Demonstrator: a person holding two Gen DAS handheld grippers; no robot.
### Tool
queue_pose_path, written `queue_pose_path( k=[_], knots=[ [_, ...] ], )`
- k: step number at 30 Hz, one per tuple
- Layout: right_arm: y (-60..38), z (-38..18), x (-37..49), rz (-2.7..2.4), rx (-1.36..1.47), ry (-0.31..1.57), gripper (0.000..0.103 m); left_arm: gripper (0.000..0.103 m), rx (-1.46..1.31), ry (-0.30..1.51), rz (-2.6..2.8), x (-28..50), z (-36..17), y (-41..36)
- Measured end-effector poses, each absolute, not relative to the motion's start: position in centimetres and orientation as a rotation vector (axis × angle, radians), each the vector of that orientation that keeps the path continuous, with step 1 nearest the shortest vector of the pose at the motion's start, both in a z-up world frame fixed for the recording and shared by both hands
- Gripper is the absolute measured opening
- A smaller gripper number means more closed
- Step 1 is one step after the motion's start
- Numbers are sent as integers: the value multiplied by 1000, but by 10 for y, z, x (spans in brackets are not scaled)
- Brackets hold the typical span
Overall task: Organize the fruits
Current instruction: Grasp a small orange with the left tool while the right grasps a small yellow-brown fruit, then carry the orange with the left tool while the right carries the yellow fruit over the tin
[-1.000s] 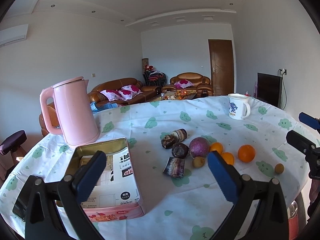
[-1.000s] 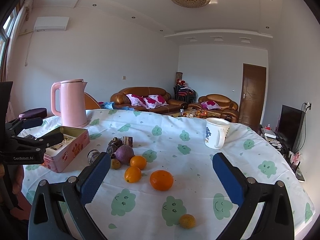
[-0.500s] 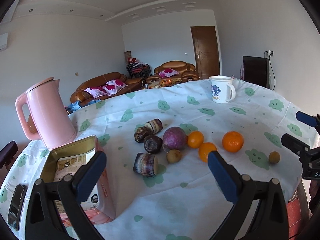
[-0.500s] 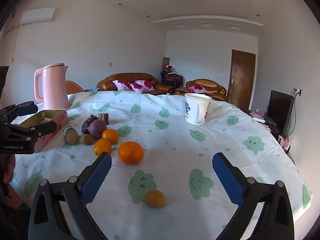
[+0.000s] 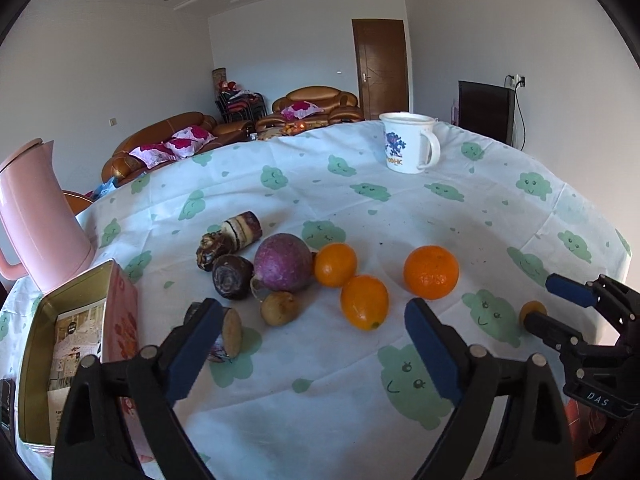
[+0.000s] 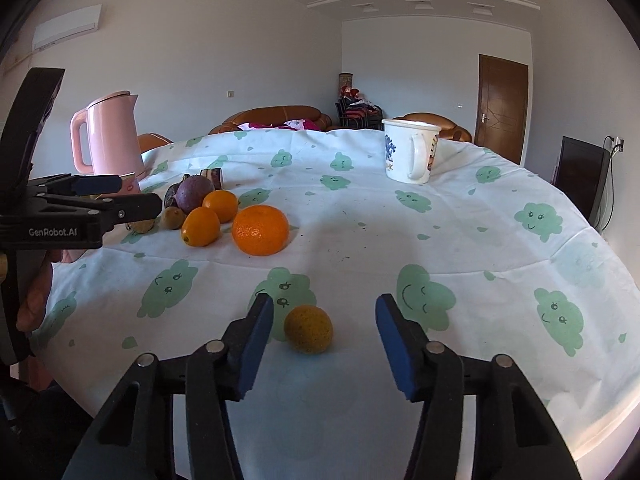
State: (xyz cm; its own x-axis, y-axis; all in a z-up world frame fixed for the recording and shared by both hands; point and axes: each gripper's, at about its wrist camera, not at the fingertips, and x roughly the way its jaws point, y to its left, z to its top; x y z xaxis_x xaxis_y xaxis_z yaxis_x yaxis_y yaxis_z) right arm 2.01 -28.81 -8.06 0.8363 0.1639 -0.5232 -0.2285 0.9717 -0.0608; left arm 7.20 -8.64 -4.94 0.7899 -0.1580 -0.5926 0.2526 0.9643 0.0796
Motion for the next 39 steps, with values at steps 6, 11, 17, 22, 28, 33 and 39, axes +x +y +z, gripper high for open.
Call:
queue_pose_path(
  k=[6, 11, 17, 22, 28, 33, 39],
  knots=[
    [-288, -89, 25, 226, -121, 586, 35, 69, 153, 704, -269, 90, -60, -100],
    [-287, -90, 25, 238, -126, 587, 31, 57, 157, 776, -293, 105, -69, -109],
    [-288, -89, 24, 256, -115, 575, 27, 50, 160, 827, -295, 120, -78, -114],
    [-281, -85, 21, 270, -131, 551, 27, 38, 145, 852, -308, 125, -81, -114],
    [-273, -82, 20, 288, -146, 537, 27, 37, 116, 828, -318, 119, -78, -106],
    [-261, -78, 18, 312, -161, 520, 27, 37, 103, 802, -318, 112, -75, -98],
    [-245, -68, 18, 346, -180, 492, 27, 37, 96, 758, -300, 104, -70, -86]
  ],
)
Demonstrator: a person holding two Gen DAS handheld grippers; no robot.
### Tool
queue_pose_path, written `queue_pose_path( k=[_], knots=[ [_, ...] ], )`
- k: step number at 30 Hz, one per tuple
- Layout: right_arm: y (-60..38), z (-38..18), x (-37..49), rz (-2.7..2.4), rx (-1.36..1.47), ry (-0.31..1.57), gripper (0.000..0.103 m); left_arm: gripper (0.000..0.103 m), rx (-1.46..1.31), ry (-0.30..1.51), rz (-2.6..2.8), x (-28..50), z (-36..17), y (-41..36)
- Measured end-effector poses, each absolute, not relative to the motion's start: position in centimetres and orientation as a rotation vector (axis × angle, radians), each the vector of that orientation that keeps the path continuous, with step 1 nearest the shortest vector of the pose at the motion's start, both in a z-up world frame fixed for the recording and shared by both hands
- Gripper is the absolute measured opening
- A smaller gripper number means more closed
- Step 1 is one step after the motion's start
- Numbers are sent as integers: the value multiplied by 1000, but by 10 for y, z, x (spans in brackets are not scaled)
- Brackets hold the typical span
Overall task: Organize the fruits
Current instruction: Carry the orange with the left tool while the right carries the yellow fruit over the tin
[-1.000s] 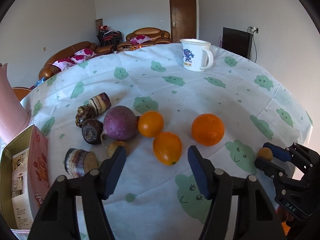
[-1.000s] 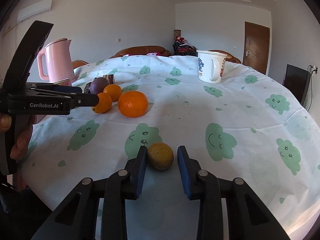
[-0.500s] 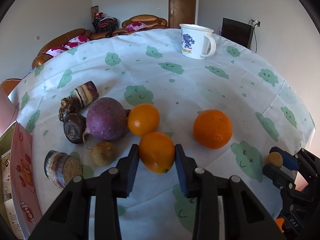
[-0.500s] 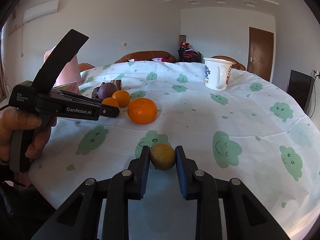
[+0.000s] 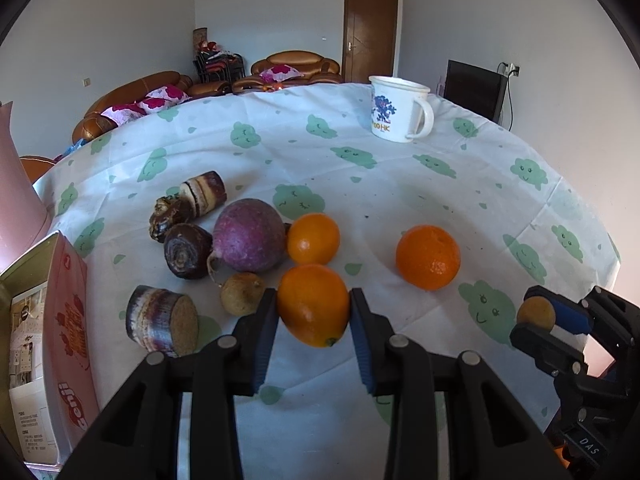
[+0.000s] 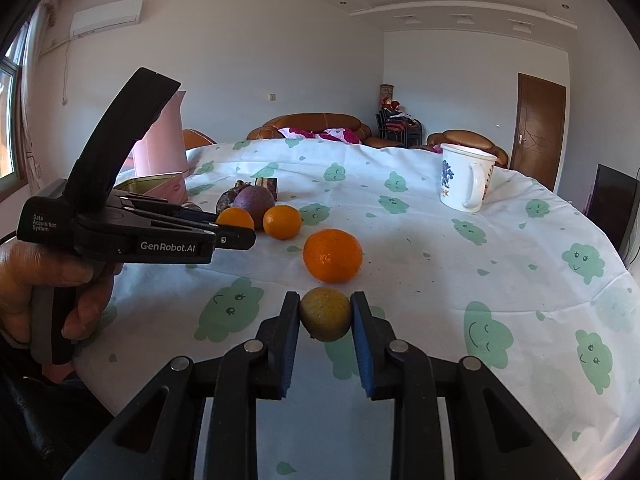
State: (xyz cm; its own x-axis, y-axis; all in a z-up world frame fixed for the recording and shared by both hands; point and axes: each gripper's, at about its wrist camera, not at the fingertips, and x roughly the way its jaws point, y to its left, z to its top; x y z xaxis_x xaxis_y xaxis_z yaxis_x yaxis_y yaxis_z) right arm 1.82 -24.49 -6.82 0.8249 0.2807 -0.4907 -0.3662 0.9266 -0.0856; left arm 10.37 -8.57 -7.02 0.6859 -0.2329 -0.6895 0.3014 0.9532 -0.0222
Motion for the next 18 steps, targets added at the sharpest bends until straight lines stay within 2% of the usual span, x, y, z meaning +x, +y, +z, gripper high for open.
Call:
queue_pose_path(
  k=[18],
  knots=[
    [-188, -39, 30, 460, -259, 413, 27, 37, 66, 614, -184, 78, -47, -38]
  ],
)
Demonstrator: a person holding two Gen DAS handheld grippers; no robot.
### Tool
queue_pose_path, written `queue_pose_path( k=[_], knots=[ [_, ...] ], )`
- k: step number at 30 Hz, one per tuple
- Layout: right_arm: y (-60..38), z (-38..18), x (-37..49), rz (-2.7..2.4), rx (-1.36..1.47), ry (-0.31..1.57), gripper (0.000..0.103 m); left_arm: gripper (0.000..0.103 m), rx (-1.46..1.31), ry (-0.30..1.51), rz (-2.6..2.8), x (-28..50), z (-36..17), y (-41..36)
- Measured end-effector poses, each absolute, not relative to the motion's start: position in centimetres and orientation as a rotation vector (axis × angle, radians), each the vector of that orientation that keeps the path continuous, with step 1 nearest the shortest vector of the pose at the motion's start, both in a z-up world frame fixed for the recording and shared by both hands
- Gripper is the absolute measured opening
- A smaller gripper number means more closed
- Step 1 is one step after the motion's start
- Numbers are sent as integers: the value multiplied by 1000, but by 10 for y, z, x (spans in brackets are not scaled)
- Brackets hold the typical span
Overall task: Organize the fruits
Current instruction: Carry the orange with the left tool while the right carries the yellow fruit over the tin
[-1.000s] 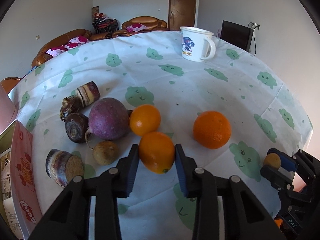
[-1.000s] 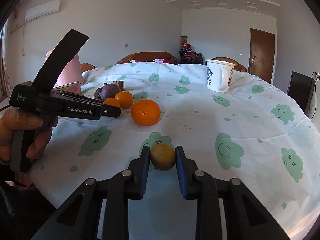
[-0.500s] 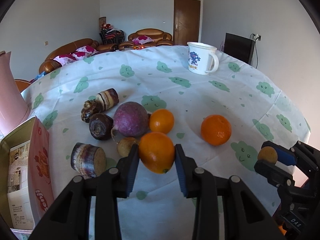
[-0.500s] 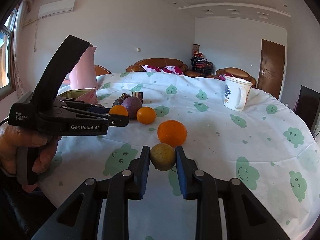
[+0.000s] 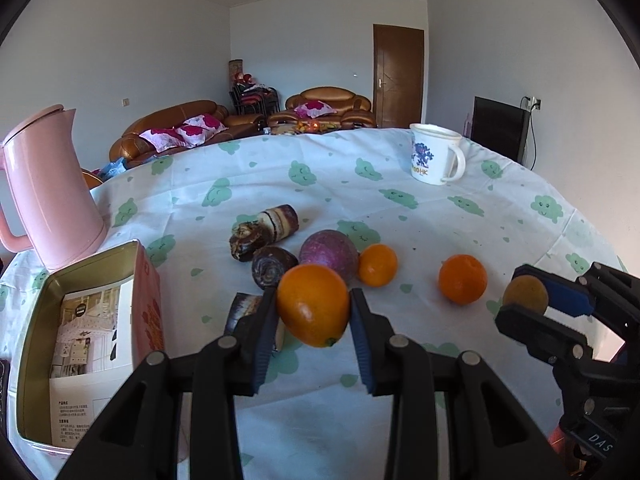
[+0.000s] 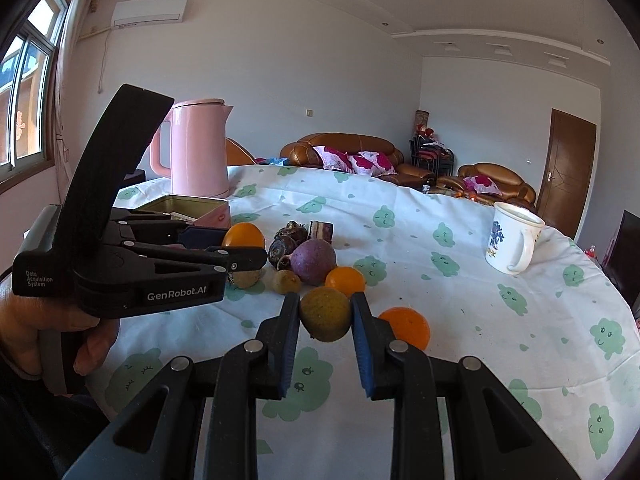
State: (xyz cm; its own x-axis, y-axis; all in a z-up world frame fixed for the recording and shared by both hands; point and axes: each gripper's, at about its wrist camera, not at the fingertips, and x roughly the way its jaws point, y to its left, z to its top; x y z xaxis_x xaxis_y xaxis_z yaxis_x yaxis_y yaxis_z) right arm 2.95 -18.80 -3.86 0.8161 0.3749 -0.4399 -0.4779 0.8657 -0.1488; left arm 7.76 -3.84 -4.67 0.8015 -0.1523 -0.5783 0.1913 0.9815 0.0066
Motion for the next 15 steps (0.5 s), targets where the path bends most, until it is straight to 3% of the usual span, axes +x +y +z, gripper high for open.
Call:
queue_pose_path(
  k=[15],
  knots=[
    [-163, 0, 39, 504, -322, 337, 27, 37, 34, 529, -61, 62, -28, 7]
  ],
)
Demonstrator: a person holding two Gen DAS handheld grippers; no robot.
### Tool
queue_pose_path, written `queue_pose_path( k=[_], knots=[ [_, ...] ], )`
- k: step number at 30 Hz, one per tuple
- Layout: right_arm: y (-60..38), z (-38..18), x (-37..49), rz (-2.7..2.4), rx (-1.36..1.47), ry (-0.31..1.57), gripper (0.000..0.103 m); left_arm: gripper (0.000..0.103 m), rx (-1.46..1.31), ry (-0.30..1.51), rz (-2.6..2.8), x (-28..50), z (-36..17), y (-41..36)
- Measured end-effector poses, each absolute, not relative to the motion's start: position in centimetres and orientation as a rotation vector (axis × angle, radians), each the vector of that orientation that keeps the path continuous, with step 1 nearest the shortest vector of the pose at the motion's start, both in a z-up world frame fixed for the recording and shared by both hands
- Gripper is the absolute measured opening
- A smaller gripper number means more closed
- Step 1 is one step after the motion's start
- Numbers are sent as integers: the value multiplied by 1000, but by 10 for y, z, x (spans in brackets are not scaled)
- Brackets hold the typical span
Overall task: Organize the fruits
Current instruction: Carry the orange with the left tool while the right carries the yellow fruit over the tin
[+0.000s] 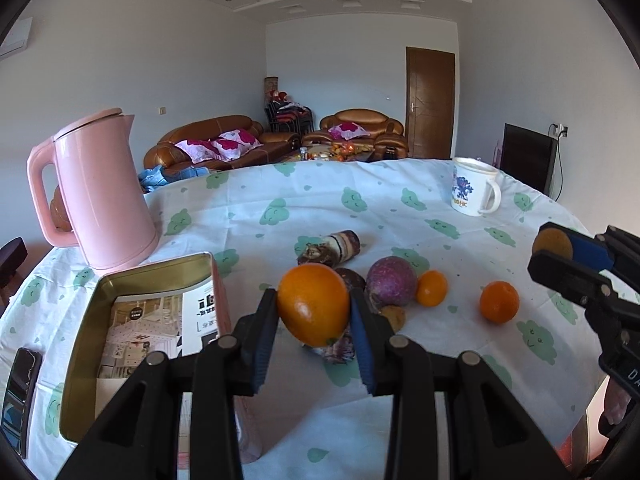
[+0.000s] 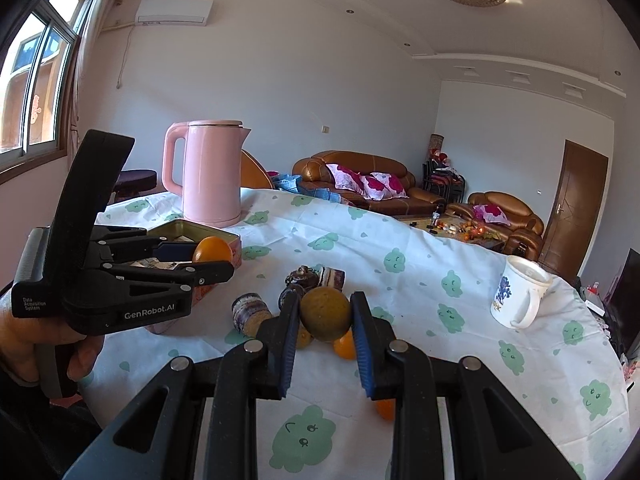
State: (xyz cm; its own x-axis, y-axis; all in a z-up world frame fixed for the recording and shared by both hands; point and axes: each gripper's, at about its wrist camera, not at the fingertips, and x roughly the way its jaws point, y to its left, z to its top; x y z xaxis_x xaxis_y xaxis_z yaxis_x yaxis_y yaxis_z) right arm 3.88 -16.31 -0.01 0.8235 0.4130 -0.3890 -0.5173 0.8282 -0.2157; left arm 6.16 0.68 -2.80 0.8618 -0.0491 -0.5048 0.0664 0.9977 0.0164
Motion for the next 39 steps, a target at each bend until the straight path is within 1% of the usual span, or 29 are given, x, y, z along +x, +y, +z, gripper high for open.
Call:
queue_pose_path(
  k=[25, 39],
  knots=[
    [-75, 44, 60, 683, -374, 251, 27, 37, -30, 484, 118, 53, -13, 80],
    [-30, 32, 77, 754, -389, 274, 27, 37, -37, 508, 199, 57, -20, 113]
  ],
)
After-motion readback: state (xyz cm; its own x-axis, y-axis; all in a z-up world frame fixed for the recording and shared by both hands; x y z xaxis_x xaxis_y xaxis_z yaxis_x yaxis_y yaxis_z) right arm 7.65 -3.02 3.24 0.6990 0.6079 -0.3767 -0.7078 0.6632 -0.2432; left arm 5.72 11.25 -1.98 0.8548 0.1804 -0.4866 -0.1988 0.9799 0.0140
